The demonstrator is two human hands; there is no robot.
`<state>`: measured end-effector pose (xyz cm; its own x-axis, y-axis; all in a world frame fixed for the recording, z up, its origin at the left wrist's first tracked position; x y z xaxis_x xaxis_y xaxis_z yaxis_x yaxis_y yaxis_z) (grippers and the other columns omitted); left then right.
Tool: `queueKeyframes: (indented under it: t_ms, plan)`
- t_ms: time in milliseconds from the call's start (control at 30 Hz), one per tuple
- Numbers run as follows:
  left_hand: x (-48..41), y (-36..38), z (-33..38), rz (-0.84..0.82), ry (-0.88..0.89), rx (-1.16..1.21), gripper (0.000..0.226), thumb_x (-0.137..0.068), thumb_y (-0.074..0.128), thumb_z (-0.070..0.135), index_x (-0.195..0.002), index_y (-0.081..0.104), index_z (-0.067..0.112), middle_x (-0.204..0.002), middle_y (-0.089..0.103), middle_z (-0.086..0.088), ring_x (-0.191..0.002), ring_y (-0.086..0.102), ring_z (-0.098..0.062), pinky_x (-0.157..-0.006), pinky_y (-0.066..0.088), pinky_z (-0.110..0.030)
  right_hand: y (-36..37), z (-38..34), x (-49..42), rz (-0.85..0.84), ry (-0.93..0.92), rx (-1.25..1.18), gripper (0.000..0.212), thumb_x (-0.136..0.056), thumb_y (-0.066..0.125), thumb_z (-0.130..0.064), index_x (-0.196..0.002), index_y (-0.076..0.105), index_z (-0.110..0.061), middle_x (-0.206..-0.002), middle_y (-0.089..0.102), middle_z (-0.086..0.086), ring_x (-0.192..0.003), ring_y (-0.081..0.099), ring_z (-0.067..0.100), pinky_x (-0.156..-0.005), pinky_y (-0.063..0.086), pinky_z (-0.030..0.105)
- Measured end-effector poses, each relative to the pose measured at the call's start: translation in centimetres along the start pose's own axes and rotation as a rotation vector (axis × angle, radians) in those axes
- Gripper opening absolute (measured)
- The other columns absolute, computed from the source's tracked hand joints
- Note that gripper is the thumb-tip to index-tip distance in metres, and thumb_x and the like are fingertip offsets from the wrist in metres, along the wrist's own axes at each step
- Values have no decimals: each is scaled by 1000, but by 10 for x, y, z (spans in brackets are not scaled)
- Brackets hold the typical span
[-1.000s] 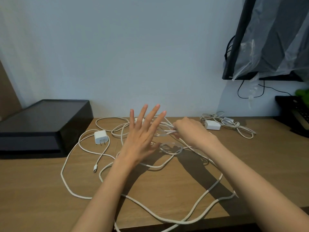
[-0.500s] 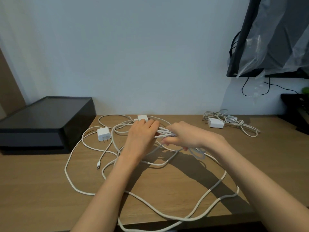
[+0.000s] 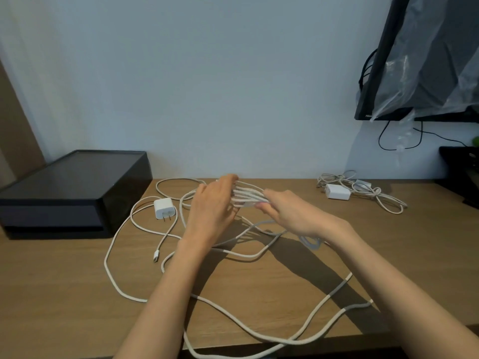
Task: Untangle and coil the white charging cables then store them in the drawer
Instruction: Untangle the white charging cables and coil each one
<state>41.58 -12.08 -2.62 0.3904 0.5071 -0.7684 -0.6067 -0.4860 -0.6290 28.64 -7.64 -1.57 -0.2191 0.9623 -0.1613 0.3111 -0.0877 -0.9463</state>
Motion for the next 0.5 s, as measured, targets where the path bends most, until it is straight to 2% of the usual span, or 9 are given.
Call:
queueKeyframes:
  t_ms: [67,133,200,267,300,400,500]
  plan:
    - [-1,-4,-5,30,-46,42,49,-84,68,29,-126,50,11,-86,62,3,-77,60,-19,-70,38,-30,-7,14,3,55,60,-191,26,-103,38,-28,-81,44,-15,-65,46,-5,-52,44,10,-48,33,18]
    - [-3,-7,-6,8,-128,101,48,-91,58,36,-132,47,14,-75,51,11,-67,52,-16,-66,35,-27,-9,30,6,98,165,-616,30,-103,37,-27,-76,42,-15,-57,40,-7,-42,35,6,-41,33,16]
    - [-3,-5,-9,-22,-218,255,34,-96,48,35,-124,54,17,-69,47,16,-64,47,-10,-60,32,-22,-5,45,5,148,244,-1052,31,-103,38,-27,-74,38,-15,-51,32,-9,-39,27,6,-37,28,16]
    - [-2,-4,-15,8,-291,445,22,-99,45,25,-105,64,16,-71,52,18,-66,50,-3,-59,34,-14,-6,57,2,249,288,-1303,30,-103,38,-26,-75,36,-16,-47,28,-9,-37,23,5,-34,24,16]
    - [-1,-2,-21,13,-364,553,22,-99,44,19,-96,65,14,-69,53,15,-64,50,-1,-58,35,-12,-9,63,2,319,308,-1390,30,-103,38,-26,-75,36,-16,-46,28,-9,-36,23,5,-33,24,16]
    - [1,4,-35,-22,-618,922,28,-101,37,13,-79,55,12,-65,44,-5,-57,45,-11,-53,42,-13,-27,84,7,581,341,-1556,34,-104,36,-23,-71,35,-16,-44,28,-8,-34,23,4,-32,22,16]
    - [-1,2,-25,-80,-648,1069,23,-100,41,18,-82,51,9,-60,39,-1,-47,41,-6,-52,40,-21,-39,94,11,738,361,-1609,39,-105,34,-23,-66,32,-17,-44,24,-7,-33,20,5,-32,20,17]
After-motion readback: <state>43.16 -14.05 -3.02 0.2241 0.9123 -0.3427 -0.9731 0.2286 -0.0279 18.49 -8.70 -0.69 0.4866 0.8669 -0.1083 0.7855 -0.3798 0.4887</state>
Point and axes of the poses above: each hand's wrist, its own x-axis away from the middle knuckle, its own y-axis out of the palm, z = x × y, the point moved 6 cm from there along -x, towards the middle knuckle
